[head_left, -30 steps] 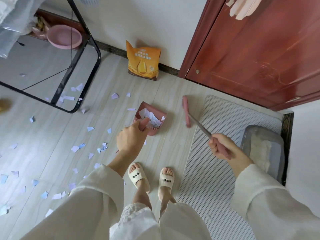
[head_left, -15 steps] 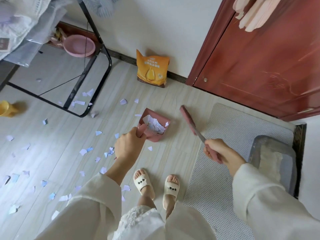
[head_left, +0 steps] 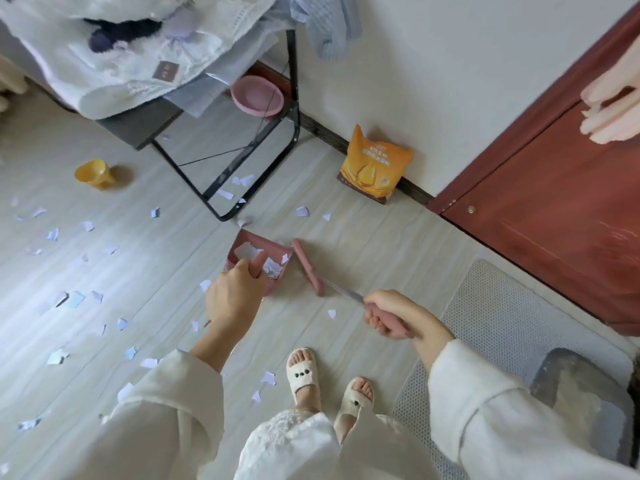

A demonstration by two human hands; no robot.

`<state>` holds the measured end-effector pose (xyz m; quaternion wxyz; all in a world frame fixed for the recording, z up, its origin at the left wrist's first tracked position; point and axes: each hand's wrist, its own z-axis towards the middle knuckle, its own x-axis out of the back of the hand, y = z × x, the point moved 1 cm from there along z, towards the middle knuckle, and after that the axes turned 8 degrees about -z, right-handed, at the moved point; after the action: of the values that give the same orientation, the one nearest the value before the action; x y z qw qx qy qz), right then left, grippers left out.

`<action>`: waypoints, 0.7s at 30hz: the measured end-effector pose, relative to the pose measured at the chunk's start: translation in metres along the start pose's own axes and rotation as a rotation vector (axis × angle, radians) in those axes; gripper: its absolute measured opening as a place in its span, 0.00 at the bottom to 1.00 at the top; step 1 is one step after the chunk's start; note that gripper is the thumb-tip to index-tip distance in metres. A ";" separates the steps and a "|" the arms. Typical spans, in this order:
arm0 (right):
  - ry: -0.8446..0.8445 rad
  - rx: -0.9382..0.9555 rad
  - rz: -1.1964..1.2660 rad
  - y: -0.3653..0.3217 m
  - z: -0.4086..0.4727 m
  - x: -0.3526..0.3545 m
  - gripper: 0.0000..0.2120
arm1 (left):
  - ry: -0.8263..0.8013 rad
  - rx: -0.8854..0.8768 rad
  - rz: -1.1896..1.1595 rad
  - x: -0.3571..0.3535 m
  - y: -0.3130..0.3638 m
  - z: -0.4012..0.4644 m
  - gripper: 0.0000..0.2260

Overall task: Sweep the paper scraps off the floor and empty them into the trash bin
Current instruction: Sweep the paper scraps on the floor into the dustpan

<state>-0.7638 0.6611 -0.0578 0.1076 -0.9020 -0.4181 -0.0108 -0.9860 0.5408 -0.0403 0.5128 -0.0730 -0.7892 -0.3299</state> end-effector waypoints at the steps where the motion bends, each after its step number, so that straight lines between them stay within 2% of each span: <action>1: -0.021 0.008 0.024 -0.011 -0.004 -0.003 0.16 | 0.018 0.030 -0.004 0.010 -0.012 0.002 0.17; 4: -0.002 0.022 -0.042 -0.041 -0.015 -0.008 0.18 | 0.059 0.079 -0.008 0.031 -0.039 0.007 0.17; 9: 0.129 0.122 -0.187 -0.095 -0.006 -0.031 0.19 | 0.130 0.175 -0.016 0.049 -0.070 0.010 0.17; 12: 0.184 0.181 -0.263 -0.130 0.018 -0.040 0.16 | 0.186 0.226 -0.021 0.049 -0.087 0.010 0.15; 18: 0.319 0.222 -0.239 -0.178 0.069 -0.049 0.11 | 0.272 0.343 -0.057 0.041 -0.093 0.013 0.16; 21: 0.292 0.205 -0.239 -0.192 0.080 -0.052 0.11 | 0.290 0.410 -0.051 0.033 -0.090 0.013 0.14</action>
<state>-0.9487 0.7588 -0.1059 0.2563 -0.8193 -0.5008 -0.1112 -1.0522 0.4722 -0.0559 0.6163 0.1007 -0.7594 -0.1827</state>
